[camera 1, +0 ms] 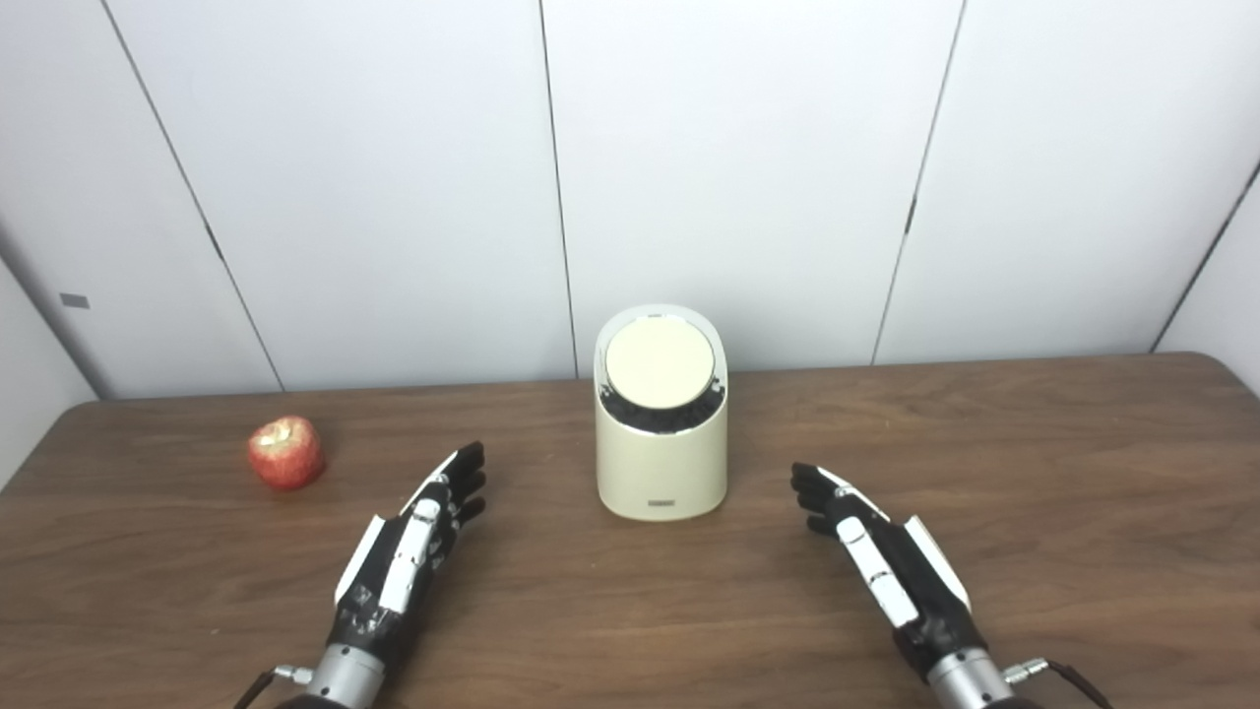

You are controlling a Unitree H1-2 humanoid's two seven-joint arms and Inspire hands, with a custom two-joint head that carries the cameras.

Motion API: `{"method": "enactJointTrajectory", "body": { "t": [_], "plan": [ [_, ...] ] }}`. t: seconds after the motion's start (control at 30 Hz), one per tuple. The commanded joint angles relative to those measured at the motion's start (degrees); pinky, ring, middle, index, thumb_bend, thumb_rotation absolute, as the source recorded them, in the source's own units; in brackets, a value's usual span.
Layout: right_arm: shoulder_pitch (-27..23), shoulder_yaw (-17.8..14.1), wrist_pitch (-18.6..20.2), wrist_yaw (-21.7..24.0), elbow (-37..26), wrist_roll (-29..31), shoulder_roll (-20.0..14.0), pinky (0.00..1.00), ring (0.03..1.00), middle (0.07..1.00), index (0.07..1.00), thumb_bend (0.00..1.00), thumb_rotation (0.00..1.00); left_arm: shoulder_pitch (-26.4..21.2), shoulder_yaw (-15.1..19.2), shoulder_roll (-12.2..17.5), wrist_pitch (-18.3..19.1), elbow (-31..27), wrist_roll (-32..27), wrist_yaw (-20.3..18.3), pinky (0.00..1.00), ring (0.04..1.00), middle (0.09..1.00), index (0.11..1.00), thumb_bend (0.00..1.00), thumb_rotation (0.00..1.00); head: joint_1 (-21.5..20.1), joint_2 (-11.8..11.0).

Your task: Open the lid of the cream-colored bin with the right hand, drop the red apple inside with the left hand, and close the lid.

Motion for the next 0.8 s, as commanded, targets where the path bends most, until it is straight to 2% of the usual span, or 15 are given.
{"method": "enactJointTrajectory", "body": {
  "t": [0.0,0.13,0.3,0.5,0.6,0.63,0.67,0.77],
  "plan": [
    [-0.94,-0.37,-0.72,-0.37,-1.12,0.2,0.38,0.85,0.886,0.884,0.861,0.13,0.96,-0.72,0.23,-0.34,-0.91,-1.11,-1.05,0.38,0.95,0.963,0.966,0.951,0.21,1.0,-0.09,0.09],
    [-0.97,-0.46,-1.56,-0.71,-0.71,-0.09,0.48,0.85,0.891,0.888,0.866,0.13,0.94,-0.67,0.31,-0.5,-0.86,-1.26,-0.79,0.54,0.95,0.96,0.962,0.947,0.2,1.0,-0.05,0.03],
    [-0.83,-0.6,-1.99,-2.43,-0.62,-1.93,0.86,0.81,0.867,0.869,0.85,0.14,0.87,-0.69,0.44,-0.53,-0.92,-0.97,-1.36,0.05,0.95,0.965,0.967,0.947,0.19,0.97,-0.02,0.1],
    [-0.95,-0.85,-2.83,-3.23,-0.14,-2.84,1.01,0.81,0.862,0.866,0.848,0.16,0.87,-0.77,0.2,-0.55,-1.12,-0.82,-0.45,0.33,0.95,0.964,0.967,0.947,0.18,0.96,-0.01,-0.15],
    [-1.09,-0.84,-2.81,-4.44,-0.52,-5.29,0.61,0.78,0.852,0.862,0.848,0.21,0.8,-0.92,-0.16,-0.52,-1.03,-0.53,0.31,0.47,0.95,0.968,0.971,0.952,0.19,0.96,0.51,-0.35],
    [-1.24,-0.74,-3.08,-5.12,-0.94,-6.96,0.3,0.77,0.848,0.861,0.856,0.28,0.69,-0.96,-0.23,-0.53,-0.74,-0.56,0.28,0.43,0.95,0.973,0.975,0.955,0.2,0.94,0.38,-0.42],
    [-1.35,-0.68,-3.31,-5.58,-1.21,-8.15,0.12,0.76,0.84,0.857,0.859,0.32,0.64,-0.99,-0.28,-0.54,-0.55,-0.6,0.24,0.41,0.96,0.978,0.979,0.958,0.21,0.93,0.38,-0.42],
    [-2.34,0.07,-4.58,-9.35,-3.27,-17.59,-0.95,0.75,0.835,0.857,0.85,0.44,0.56,-1.19,-0.4,-0.49,-0.63,-0.27,0.45,0.49,0.97,0.985,0.983,0.962,0.22,0.91,0.04,-0.65]
  ]
}}
